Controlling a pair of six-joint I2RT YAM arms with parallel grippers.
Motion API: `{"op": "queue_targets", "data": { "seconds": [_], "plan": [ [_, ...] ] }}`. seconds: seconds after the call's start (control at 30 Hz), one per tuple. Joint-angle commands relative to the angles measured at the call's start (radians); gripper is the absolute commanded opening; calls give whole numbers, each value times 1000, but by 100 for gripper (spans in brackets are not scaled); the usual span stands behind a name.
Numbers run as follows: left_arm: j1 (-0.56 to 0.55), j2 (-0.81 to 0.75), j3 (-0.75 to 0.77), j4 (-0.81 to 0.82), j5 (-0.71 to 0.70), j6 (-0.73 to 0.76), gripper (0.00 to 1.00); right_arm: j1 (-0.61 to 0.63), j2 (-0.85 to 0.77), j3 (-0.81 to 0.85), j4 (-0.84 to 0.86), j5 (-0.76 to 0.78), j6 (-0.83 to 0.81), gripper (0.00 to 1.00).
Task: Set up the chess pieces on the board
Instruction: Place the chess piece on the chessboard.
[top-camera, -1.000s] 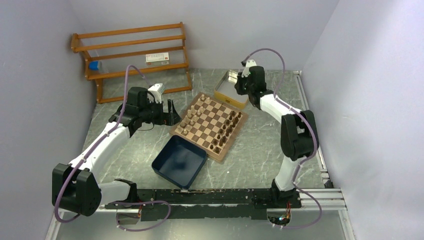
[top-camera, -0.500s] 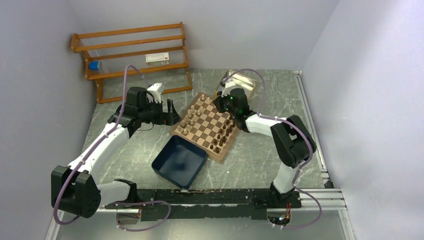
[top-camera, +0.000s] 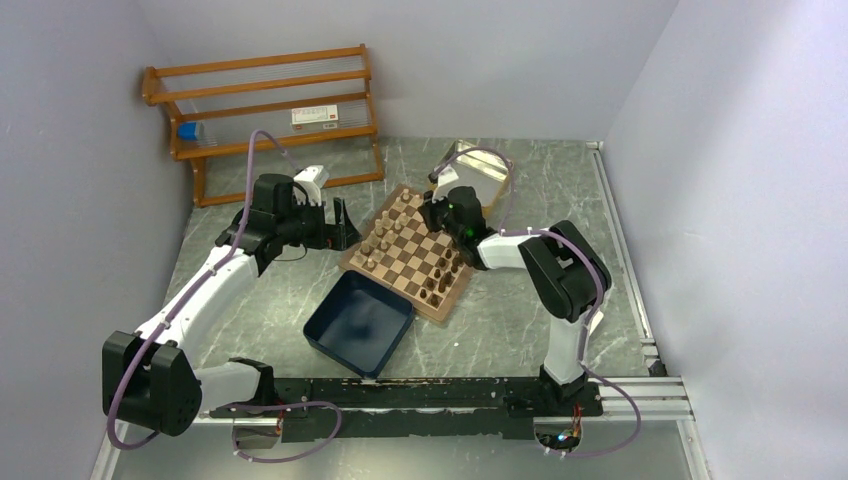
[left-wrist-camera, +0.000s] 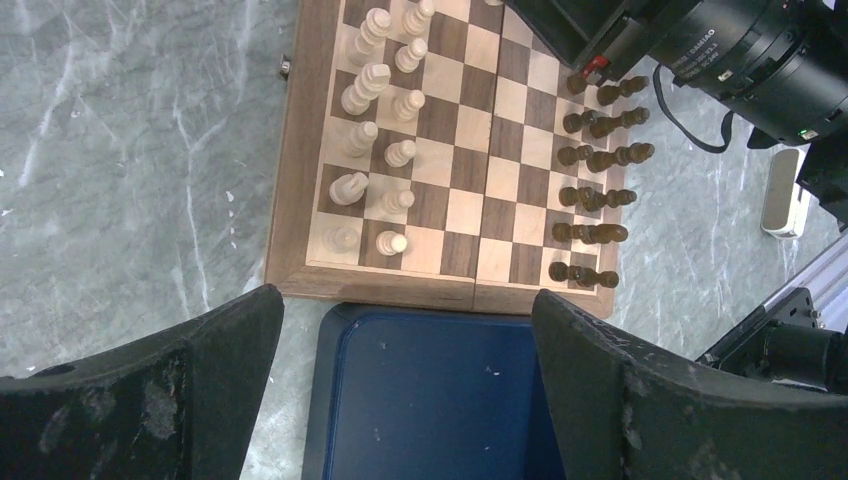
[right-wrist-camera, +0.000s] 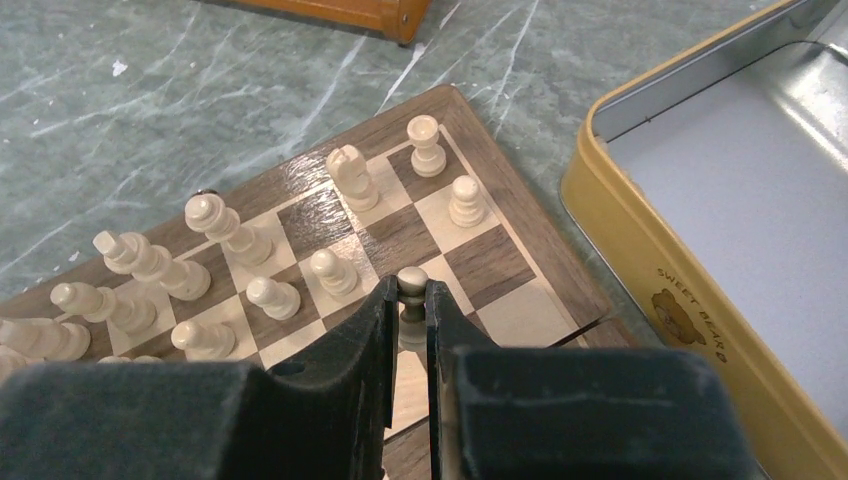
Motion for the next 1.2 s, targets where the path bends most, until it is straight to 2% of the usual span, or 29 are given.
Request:
{"op": "queue_targets", "data": {
  "seconds": [0.0,0.43,0.63,0.8,1.17],
  "plan": [
    [13,-19,0,9,-23,14,99,11,19,21,28,16,-40,16],
    [12,-30,-2,13,-16,14,99,16,39,35,-8,20,-62,22],
    [12,-30,-2,10,-19,14,99,15,30,50,-38,18,-62,30],
    [12,-35,-2,8,-24,14,99,15,22,54,-64,18,-62,30],
    [13,-31,-2,13,-14,13,99,14,3,219,-422,29,-62,39]
  ]
}}
